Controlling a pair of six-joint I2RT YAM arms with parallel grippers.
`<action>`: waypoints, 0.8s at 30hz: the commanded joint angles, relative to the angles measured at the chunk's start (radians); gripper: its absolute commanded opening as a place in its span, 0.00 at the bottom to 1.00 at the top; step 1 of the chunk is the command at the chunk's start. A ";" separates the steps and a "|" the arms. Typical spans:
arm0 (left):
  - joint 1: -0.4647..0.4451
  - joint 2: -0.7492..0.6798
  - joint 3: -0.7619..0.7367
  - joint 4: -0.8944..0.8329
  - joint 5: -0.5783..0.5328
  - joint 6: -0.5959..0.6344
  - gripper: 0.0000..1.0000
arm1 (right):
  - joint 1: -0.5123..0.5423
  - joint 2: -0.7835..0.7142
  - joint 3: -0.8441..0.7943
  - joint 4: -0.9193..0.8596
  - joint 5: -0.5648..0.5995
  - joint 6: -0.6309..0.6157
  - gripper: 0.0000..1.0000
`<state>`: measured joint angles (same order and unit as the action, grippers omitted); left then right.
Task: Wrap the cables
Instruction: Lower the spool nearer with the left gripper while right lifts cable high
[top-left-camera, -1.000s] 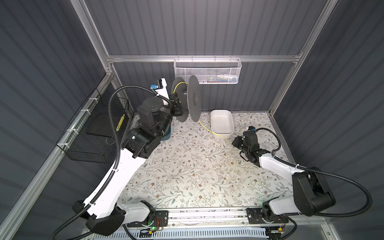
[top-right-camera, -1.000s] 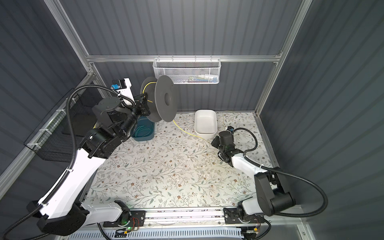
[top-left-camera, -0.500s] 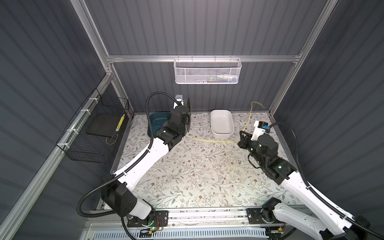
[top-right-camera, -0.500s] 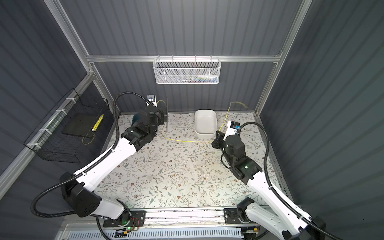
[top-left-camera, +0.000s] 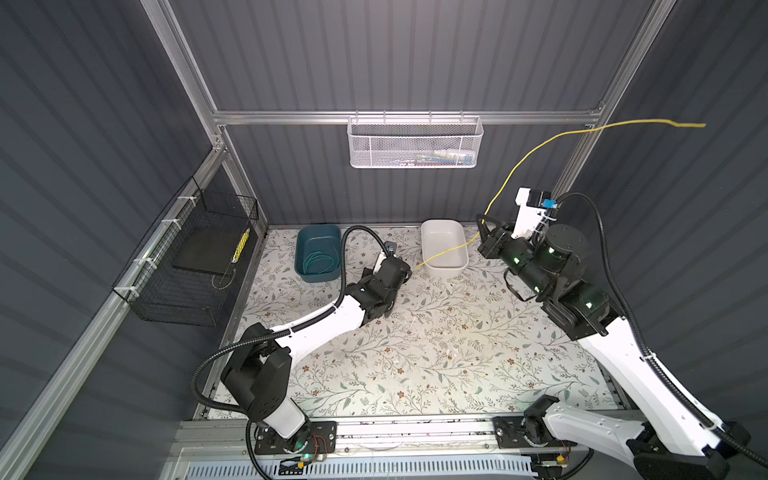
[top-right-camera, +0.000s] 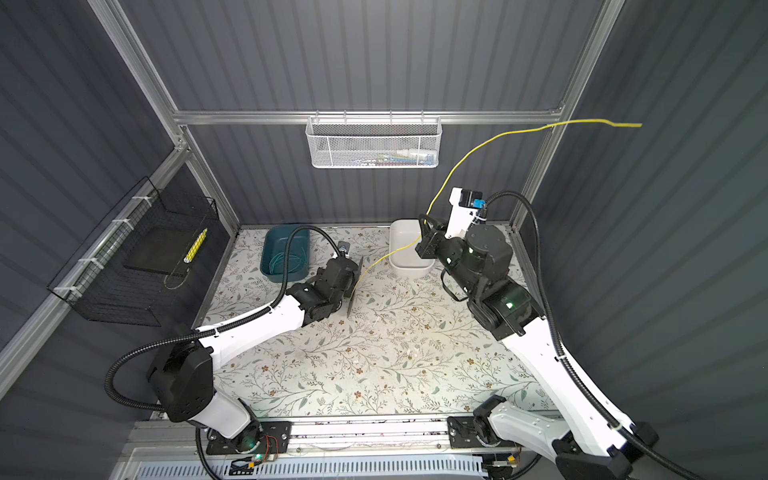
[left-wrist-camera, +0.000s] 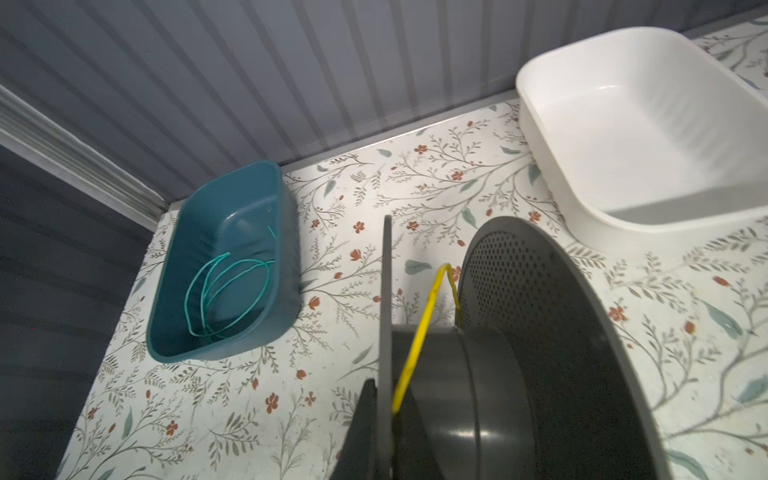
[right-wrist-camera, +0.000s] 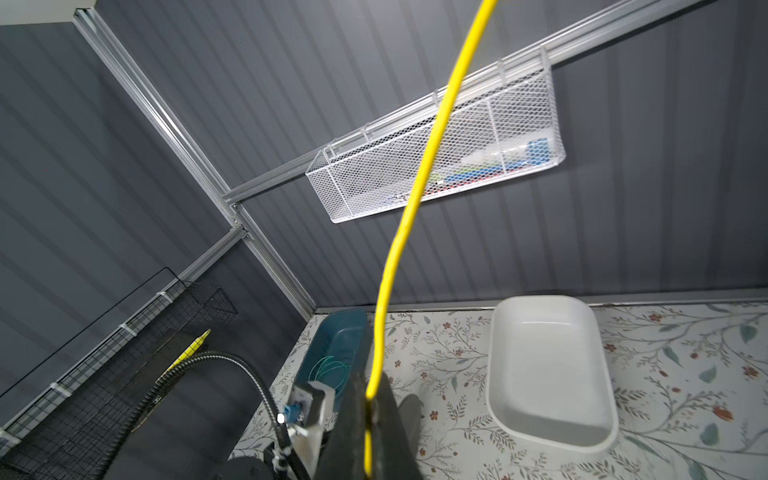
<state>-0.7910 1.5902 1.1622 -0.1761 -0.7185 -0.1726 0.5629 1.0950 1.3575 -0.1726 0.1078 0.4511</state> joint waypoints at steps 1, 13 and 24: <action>0.002 -0.003 -0.047 0.070 0.014 -0.027 0.00 | -0.001 0.018 0.092 0.004 -0.037 -0.039 0.00; -0.048 -0.064 -0.177 0.125 0.131 0.014 0.00 | -0.143 0.200 0.296 -0.019 -0.191 -0.016 0.00; -0.190 -0.151 -0.253 0.033 0.176 0.059 0.00 | -0.296 0.458 0.592 -0.065 -0.338 -0.011 0.00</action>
<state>-0.9455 1.4521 0.9524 0.0036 -0.5724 -0.1833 0.2996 1.5383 1.8713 -0.3016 -0.2062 0.4442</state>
